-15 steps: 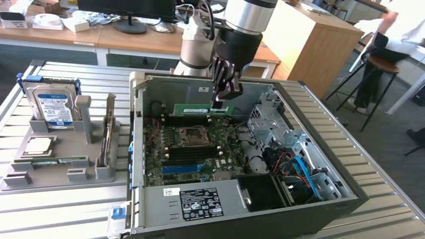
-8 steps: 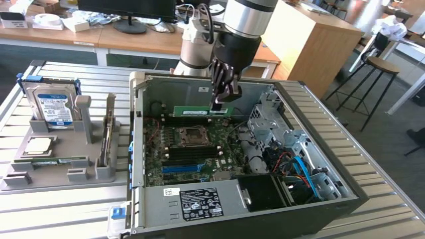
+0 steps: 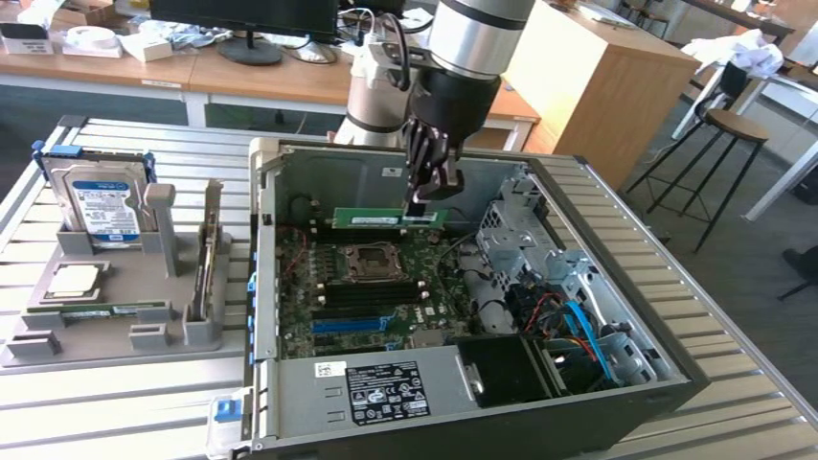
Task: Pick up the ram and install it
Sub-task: 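Pick up the ram and move it above insertion slot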
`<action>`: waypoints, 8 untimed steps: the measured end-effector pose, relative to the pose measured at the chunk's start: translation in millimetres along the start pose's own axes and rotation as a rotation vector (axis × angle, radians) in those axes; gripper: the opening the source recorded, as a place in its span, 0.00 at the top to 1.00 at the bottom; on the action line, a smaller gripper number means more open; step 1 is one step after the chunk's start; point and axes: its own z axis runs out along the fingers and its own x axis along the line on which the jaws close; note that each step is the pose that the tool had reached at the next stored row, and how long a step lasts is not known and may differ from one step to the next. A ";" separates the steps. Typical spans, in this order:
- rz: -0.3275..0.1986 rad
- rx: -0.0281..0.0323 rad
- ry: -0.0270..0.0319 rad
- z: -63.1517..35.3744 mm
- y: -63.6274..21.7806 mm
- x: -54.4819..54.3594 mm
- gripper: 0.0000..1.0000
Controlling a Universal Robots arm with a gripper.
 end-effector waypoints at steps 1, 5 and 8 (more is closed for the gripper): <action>0.000 0.0000 0.0000 0.6 0.0 0.0 0.89; 0.000 0.0001 -0.0001 3.3 -0.1 0.1 0.89; 0.000 0.0000 0.0000 5.3 -0.2 0.1 0.89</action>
